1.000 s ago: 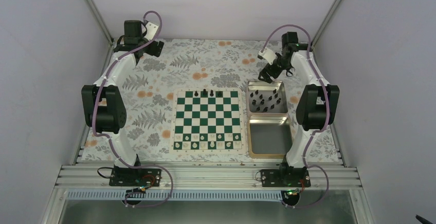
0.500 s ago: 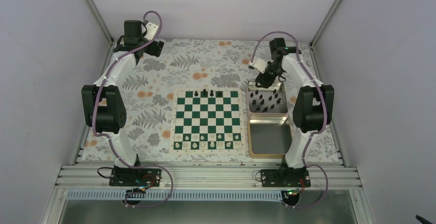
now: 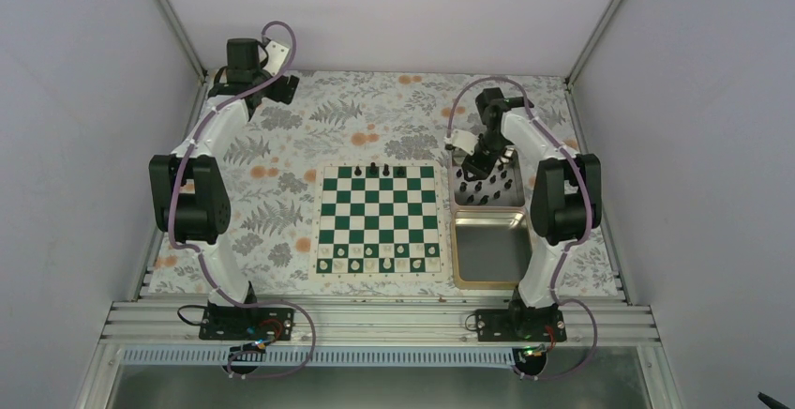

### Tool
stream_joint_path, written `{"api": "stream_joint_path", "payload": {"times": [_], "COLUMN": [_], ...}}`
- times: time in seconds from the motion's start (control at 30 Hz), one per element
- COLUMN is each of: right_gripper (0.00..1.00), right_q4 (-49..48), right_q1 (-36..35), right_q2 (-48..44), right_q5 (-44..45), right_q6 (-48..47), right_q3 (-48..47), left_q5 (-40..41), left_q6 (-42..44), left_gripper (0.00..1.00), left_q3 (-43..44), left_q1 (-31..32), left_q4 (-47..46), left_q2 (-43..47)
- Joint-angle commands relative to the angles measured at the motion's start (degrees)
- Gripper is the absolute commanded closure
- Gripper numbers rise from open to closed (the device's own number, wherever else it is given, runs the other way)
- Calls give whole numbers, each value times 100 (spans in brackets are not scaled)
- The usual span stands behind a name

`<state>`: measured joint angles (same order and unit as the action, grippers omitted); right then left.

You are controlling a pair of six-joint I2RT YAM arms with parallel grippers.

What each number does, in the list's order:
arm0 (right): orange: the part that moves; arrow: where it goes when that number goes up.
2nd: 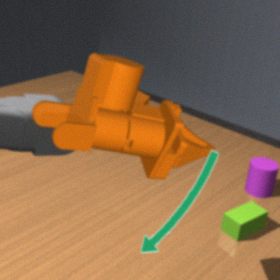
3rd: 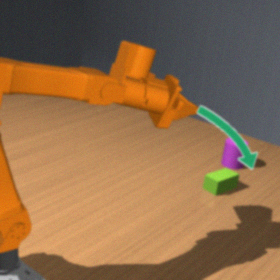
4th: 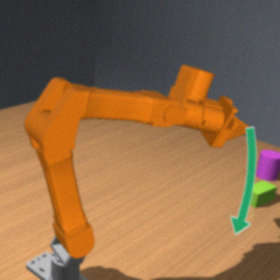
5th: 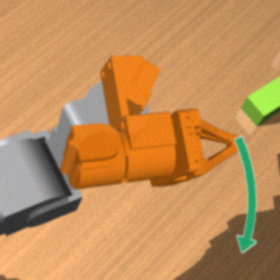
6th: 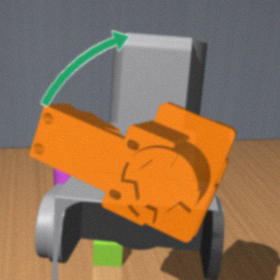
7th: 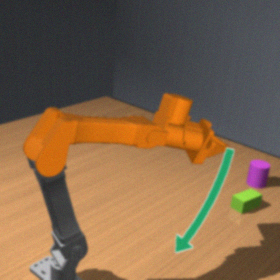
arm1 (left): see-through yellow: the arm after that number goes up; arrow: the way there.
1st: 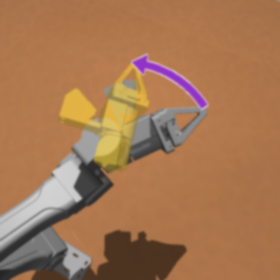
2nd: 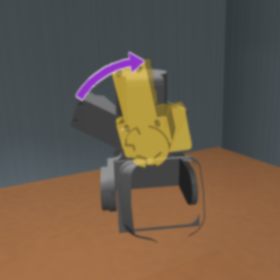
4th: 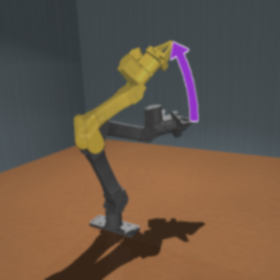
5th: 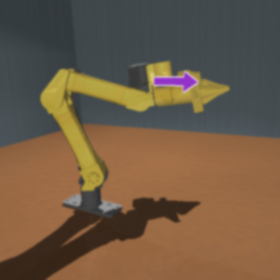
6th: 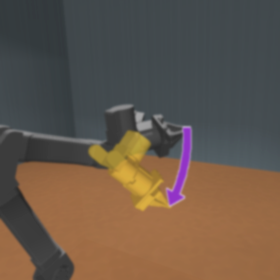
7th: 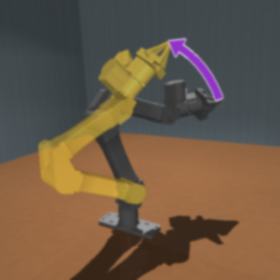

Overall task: Set up the chess pieces on the board
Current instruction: Pick up the chess piece from the storage box.

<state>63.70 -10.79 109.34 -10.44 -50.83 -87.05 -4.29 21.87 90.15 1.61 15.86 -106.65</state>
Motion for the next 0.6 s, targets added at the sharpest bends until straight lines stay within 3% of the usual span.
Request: {"api": "stream_joint_path", "payload": {"times": [0.0, 0.57], "right_gripper": [62, 62], "right_q4": [-22, -587], "right_q1": [-139, -236], "right_q2": [-19, 413], "right_q5": [181, 323], "right_q6": [23, 126], "right_q3": [188, 438], "left_q5": [4, -168], "left_q6": [36, 54], "left_gripper": [0, 0], "left_q3": [-141, -252], "left_q1": [-34, -33], "left_q4": [-152, -163], "left_q2": [164, 200]}}
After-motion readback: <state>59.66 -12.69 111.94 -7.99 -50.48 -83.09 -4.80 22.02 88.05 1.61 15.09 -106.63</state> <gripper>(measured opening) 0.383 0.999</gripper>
